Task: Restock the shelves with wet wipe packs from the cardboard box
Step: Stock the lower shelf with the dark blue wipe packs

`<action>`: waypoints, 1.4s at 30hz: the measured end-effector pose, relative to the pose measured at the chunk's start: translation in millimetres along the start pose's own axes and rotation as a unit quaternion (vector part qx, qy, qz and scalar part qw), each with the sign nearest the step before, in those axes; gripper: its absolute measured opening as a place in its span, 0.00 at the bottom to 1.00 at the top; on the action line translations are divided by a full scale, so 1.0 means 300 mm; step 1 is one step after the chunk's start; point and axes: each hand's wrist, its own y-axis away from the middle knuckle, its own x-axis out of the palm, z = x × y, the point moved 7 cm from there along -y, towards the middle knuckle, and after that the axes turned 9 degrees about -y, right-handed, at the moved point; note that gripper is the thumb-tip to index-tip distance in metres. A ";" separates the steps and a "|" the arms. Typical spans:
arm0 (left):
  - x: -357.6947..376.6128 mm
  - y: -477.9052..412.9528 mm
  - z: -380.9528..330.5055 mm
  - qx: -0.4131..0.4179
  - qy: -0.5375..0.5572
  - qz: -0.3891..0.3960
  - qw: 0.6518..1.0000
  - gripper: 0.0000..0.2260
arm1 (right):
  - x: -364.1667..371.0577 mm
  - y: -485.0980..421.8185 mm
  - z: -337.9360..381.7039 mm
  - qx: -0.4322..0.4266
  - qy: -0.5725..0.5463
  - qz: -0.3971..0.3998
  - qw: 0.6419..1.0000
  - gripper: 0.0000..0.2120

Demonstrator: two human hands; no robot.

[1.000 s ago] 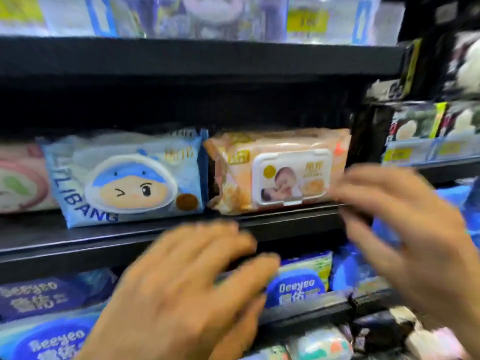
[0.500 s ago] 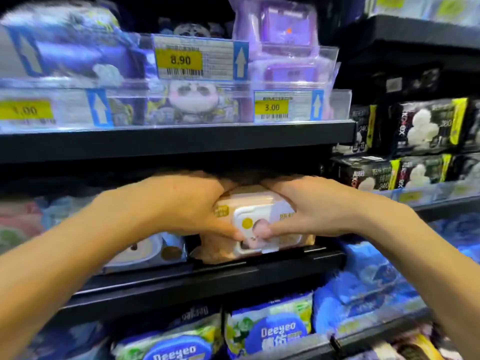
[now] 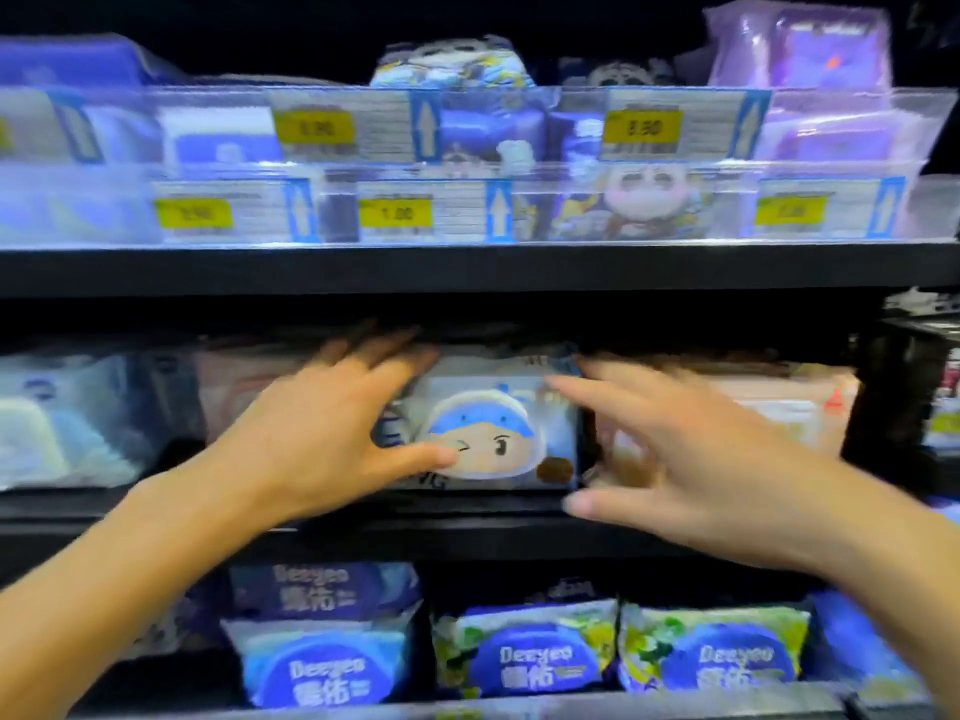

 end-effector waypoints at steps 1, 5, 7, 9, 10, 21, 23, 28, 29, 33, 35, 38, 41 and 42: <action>0.032 0.013 0.020 -0.002 0.011 0.030 1.000 0.40 | 0.042 -0.064 0.058 -0.016 0.004 0.010 1.000 0.40; 0.046 -0.003 0.004 0.049 0.027 -0.015 0.998 0.32 | 0.102 -0.271 0.104 0.034 0.081 0.069 0.994 0.33; 0.024 -0.025 0.015 0.075 0.026 -0.030 0.996 0.33 | 0.117 -0.280 0.092 0.038 0.089 0.089 0.991 0.39; 0.037 -0.041 0.027 0.062 0.029 0.026 0.997 0.38 | 0.122 -0.273 0.096 0.028 0.102 0.085 0.991 0.43; 0.053 -0.046 0.032 0.054 0.028 0.064 0.996 0.40 | 0.124 -0.270 0.095 0.029 0.110 0.088 0.990 0.42; 0.096 -0.096 0.111 0.006 0.105 0.172 0.979 0.43 | 0.106 -0.278 0.017 0.209 0.025 0.178 0.961 0.45; 0.113 -0.087 0.123 -0.014 0.111 0.156 0.981 0.44 | 0.113 -0.263 0.020 0.215 0.041 0.162 0.962 0.43; 0.111 -0.086 0.126 -0.016 0.096 0.136 0.986 0.48 | 0.089 -0.255 0.010 0.221 0.047 0.128 0.966 0.40; 0.108 -0.087 0.128 -0.016 0.091 0.133 0.987 0.49 | 0.083 -0.251 0.007 0.221 0.054 0.124 0.966 0.41; 0.123 -0.078 0.134 -0.015 0.082 0.115 0.990 0.50 | 0.071 -0.237 0.032 0.209 0.110 0.108 0.966 0.41; 0.127 -0.071 0.130 -0.010 0.082 0.100 0.992 0.52 | 0.075 -0.236 0.038 0.200 0.116 0.097 0.968 0.42; 0.133 -0.058 0.128 -0.020 0.084 0.086 0.993 0.53 | 0.074 -0.239 0.025 0.194 0.074 0.111 0.972 0.43; 0.135 -0.050 0.120 -0.026 0.079 0.078 0.993 0.52 | 0.054 -0.229 0.018 0.186 -0.032 0.140 0.972 0.39; 0.135 -0.046 0.118 -0.031 0.081 0.080 0.993 0.51 | 0.049 -0.223 0.021 0.187 -0.023 0.149 0.971 0.41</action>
